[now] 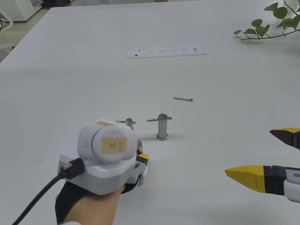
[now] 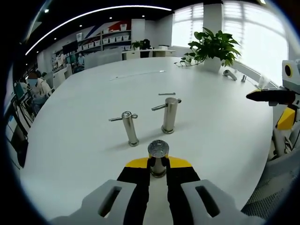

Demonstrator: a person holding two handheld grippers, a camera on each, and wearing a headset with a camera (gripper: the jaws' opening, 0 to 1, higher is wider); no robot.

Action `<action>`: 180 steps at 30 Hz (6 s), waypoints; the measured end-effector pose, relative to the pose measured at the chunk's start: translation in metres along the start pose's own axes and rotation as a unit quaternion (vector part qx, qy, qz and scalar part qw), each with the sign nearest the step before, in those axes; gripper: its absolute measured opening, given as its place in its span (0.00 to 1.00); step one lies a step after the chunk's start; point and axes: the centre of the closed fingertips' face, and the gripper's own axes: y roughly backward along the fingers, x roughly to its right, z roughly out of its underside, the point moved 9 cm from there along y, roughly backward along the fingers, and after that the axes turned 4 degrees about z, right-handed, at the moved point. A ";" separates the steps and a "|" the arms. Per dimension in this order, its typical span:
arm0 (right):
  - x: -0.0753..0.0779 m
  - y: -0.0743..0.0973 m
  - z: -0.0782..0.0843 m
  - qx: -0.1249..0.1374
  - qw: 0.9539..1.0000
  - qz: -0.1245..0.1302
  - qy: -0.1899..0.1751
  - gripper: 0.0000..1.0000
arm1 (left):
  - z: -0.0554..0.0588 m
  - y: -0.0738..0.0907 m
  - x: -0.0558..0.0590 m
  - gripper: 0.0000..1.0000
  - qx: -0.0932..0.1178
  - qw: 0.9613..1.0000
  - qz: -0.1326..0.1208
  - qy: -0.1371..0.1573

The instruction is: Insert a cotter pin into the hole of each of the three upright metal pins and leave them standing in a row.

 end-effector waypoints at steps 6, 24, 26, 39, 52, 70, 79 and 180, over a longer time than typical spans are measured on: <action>-0.001 -0.001 0.002 0.000 1.000 -0.001 -0.002 0.93 | 0.001 0.001 0.001 0.11 -0.001 1.000 -0.002 -0.006; -0.002 -0.003 0.005 -0.002 1.000 -0.006 -0.005 0.93 | 0.005 0.006 0.001 0.12 0.001 1.000 0.000 -0.030; -0.002 -0.003 0.005 -0.003 1.000 -0.006 -0.004 0.93 | 0.005 0.007 0.001 0.12 0.003 1.000 0.002 -0.024; -0.002 -0.005 0.005 -0.010 1.000 -0.011 -0.001 0.93 | 0.013 0.015 -0.008 0.28 -0.001 0.999 0.031 0.011; 0.001 -0.006 0.006 -0.016 1.000 -0.011 -0.004 0.93 | 0.008 0.037 -0.021 0.63 0.058 0.994 0.075 0.058; 0.026 -0.007 -0.009 -0.031 0.999 -0.014 0.017 0.92 | 0.008 0.062 -0.024 0.99 0.064 0.988 0.123 0.067; 0.045 -0.019 -0.023 -0.060 0.996 -0.029 0.054 0.91 | 0.004 0.076 -0.028 0.99 0.073 0.990 0.113 0.034; 0.058 -0.228 -0.089 -0.319 0.872 -0.144 0.343 0.10 | 0.004 0.070 -0.027 0.88 0.059 0.989 0.108 0.081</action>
